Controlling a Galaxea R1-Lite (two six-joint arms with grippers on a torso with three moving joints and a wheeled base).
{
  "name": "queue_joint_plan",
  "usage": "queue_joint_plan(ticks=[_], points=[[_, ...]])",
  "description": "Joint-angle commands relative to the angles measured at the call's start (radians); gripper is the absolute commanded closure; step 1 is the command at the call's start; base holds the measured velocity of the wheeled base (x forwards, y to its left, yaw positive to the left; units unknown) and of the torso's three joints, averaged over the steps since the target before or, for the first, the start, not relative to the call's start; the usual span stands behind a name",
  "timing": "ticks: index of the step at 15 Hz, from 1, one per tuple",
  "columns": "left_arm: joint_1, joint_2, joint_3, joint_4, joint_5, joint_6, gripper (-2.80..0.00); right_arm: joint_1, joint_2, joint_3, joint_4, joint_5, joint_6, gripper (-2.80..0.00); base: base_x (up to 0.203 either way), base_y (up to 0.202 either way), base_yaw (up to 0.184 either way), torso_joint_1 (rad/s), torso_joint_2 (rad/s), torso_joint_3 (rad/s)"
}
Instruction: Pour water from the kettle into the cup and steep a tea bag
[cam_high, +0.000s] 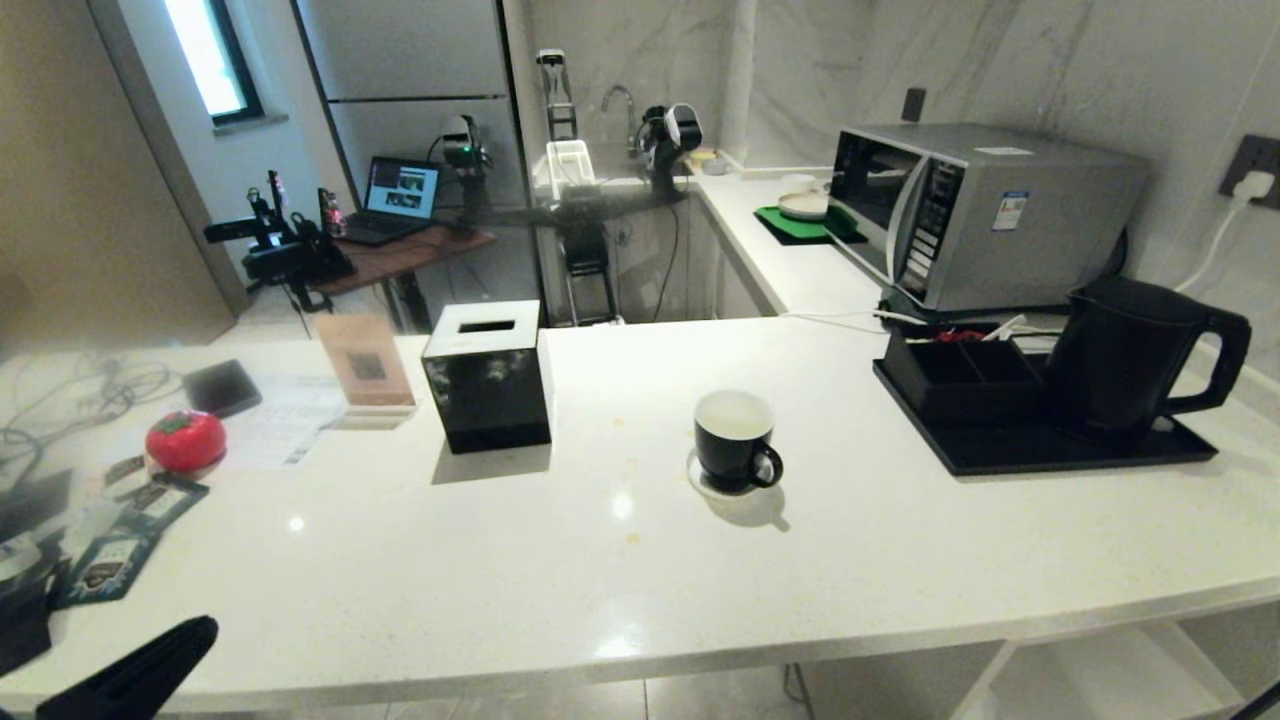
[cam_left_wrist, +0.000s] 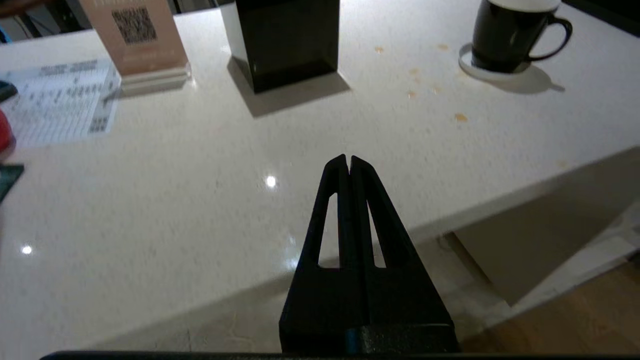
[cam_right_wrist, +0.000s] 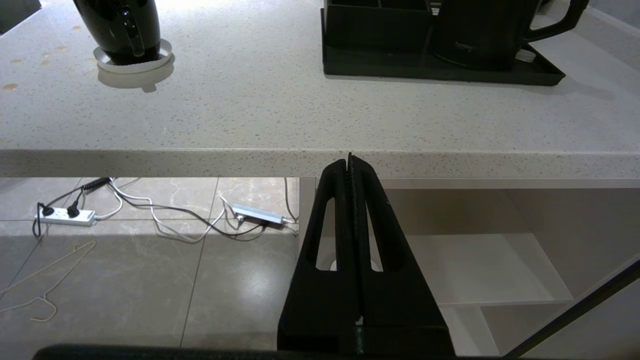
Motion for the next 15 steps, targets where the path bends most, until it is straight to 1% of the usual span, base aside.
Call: queue_joint_plan(ticks=[1, 5, 6, 8, 9, 10, 12, 15], points=[[-0.002, -0.143, 0.0, 0.084, 0.001, -0.002, 0.0, 0.0, 0.002, 0.0, 0.001, 0.0, -0.001, 0.0, 0.0, 0.0, 0.0, 0.0, 0.0, 0.0], [0.0, -0.362, 0.0, 0.311, 0.019, -0.01, 0.0, 0.0, 0.002, 0.0, 0.001, 0.0, -0.001, 0.0, 0.0, 0.0, 0.0, 0.0, 0.0, 0.0], [0.005, -0.406, 0.0, 0.344, 0.054, -0.018, 0.0, 0.0, 0.002, 0.0, 0.001, 0.0, -0.001, 0.0, 0.0, 0.0, 0.0, 0.0, 0.0, 0.0], [0.027, -0.492, 0.0, 0.401, 0.172, -0.024, 0.0, 0.0, 0.002, 0.0, 0.001, 0.0, -0.001, 0.0, 0.0, 0.0, 0.0, 0.0, 0.0, 0.0], [0.027, -0.544, 0.0, 0.447, 0.207, -0.024, 0.0, 0.0, 0.002, 0.0, -0.001, 0.0, -0.001, 0.0, 0.0, 0.0, 0.0, 0.0, 0.0, 0.0], [0.026, -0.608, 0.0, 0.484, 0.226, -0.026, 0.0, 0.0, 0.002, 0.0, 0.0, 0.0, -0.001, 0.0, 0.0, 0.0, 0.0, 0.0, 0.0, 0.0], [0.025, -0.661, 0.0, 0.526, 0.255, -0.035, 0.0, 0.0, 0.002, 0.0, -0.001, 0.0, -0.001, 0.0, 0.0, 0.0, 0.0, 0.0, 0.0, 0.0], [0.024, -0.66, 0.0, 0.529, 0.258, -0.038, 0.0, 0.0, 0.002, 0.0, -0.001, 0.0, -0.001, 0.0, 0.0, 0.0, 0.0, 0.0, 0.0, 0.0]])
